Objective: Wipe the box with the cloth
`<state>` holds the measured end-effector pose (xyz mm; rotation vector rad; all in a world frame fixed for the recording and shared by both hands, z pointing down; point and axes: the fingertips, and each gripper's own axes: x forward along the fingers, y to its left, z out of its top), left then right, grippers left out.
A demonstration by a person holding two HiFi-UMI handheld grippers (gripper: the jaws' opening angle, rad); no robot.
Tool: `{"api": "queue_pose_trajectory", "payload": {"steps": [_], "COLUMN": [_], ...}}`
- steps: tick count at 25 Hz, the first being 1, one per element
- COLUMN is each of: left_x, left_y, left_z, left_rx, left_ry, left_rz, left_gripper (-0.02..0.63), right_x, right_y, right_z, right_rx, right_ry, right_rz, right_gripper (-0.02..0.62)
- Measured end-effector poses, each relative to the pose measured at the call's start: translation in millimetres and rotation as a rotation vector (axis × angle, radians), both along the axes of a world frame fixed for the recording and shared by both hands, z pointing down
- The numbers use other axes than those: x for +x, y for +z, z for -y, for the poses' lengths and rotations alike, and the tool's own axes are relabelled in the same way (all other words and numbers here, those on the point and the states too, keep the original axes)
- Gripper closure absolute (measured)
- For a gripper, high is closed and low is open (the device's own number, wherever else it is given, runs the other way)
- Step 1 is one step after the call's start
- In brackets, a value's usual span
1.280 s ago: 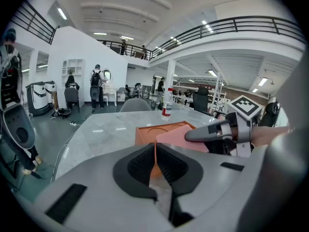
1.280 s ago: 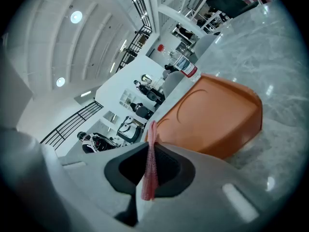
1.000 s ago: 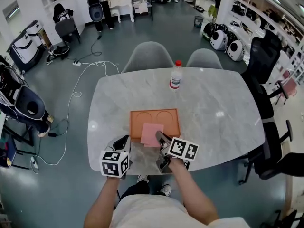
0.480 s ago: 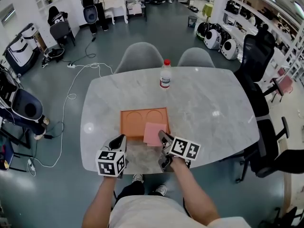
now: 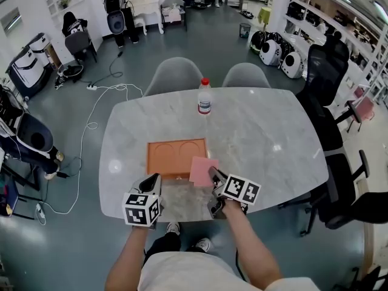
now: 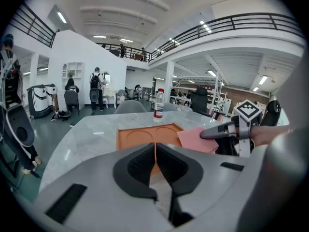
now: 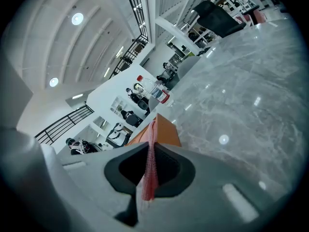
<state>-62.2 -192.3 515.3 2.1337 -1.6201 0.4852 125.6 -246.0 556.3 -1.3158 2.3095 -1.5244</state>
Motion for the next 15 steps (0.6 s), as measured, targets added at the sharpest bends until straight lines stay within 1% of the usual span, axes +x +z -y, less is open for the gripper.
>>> {"api": "queue_pose_trajectory", "payload": {"steps": [3,6,12,15], "left_x": [3,4,-6,-13], "left_y": [1,0,3,6], "left_z": [-5,-9,-19,-22], "left_rx": [-0.002,-0.003,-0.017,-0.024], "left_ry": [-0.005,-0.002,0.0,0.001], "left_rz": [0.008,0.021,0.034,0.027], "left_gripper": [0.591,0.591,0.591,0.591], "right_x": [6,4,-15,-28], "right_y": [1,-3,-25,-34], "right_z": [-1,0,-12,-20], "right_rx": [0.01,0.036,0.111,0.164], "right_ry": [-0.006,-0.027,-0.079,-0.104], "right_rz": [0.004,0.002,0.033,0.019], "right_gripper": [0.578,0.578,0.578,0.578]}}
